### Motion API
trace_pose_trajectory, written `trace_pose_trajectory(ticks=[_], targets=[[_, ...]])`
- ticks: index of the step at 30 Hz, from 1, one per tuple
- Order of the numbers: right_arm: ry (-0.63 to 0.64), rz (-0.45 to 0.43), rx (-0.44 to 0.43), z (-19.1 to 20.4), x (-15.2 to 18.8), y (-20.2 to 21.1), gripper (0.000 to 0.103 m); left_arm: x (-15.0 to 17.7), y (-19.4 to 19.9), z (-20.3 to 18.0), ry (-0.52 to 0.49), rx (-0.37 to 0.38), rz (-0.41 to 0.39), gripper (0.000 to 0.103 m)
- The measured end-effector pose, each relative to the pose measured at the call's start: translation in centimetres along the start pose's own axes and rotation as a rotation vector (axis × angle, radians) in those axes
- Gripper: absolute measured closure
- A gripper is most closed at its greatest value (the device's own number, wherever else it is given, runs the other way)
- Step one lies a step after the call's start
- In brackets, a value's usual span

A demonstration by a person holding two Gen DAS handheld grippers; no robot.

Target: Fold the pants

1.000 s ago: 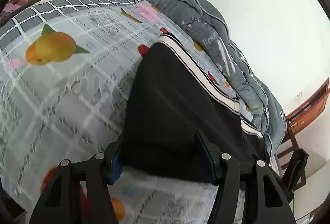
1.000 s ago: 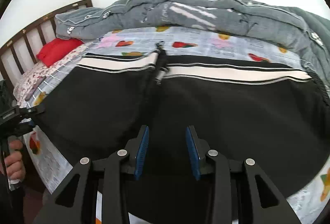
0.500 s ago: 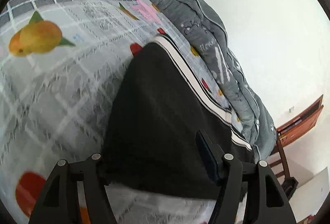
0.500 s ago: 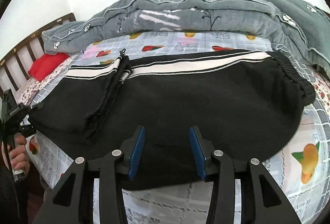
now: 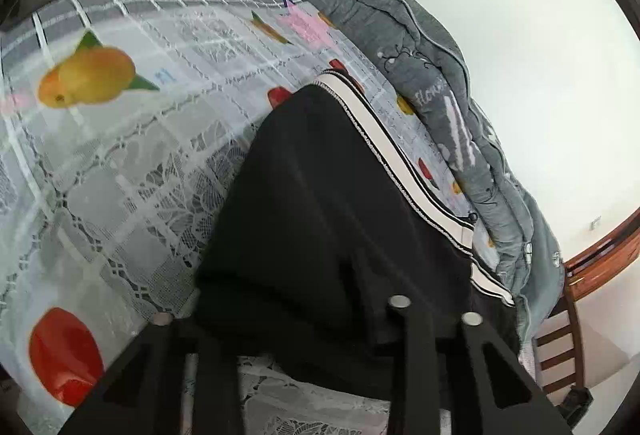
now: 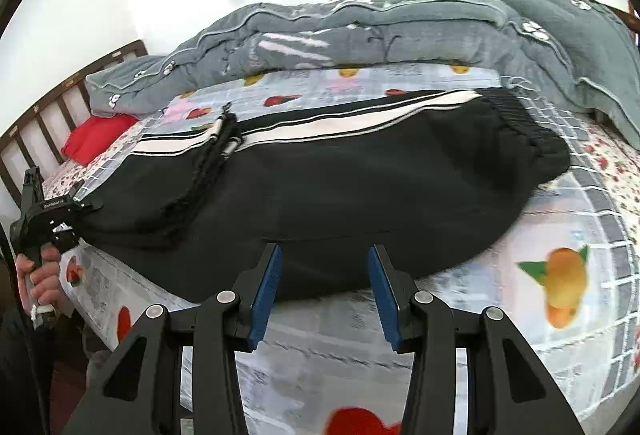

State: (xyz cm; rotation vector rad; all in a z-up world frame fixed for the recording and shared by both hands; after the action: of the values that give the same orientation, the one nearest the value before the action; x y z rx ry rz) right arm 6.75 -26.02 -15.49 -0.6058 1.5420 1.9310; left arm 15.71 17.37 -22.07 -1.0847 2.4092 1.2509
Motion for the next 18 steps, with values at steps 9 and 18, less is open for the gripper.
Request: trace_pose_trajectory(ticks=[9, 18], targets=[[-0.044, -0.029, 0.022, -5.0, -0.6, 1.7, 0.059, -1.5, 2.7, -8.7, -0.222, -0.106, -0.118, 0.088], [-0.04, -0.08, 0.085, -11.2, -1.7, 4.0, 0.059, 2.4, 1.4, -23.1, -0.514, -0.114, -0.168, 0.088]])
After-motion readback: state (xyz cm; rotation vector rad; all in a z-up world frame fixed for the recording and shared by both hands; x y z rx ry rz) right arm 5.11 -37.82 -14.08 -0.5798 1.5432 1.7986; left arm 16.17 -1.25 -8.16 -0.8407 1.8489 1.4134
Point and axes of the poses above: each gripper's, at about its wrist camera, not at the fingertips, and y roughly against the way its jaws point, z to its left, x to its underside, the point moved 9 cm from there along -y, roughly the way its jaws point, and after that the axes turned 4 degrees about -y, right-handed, at the moved point
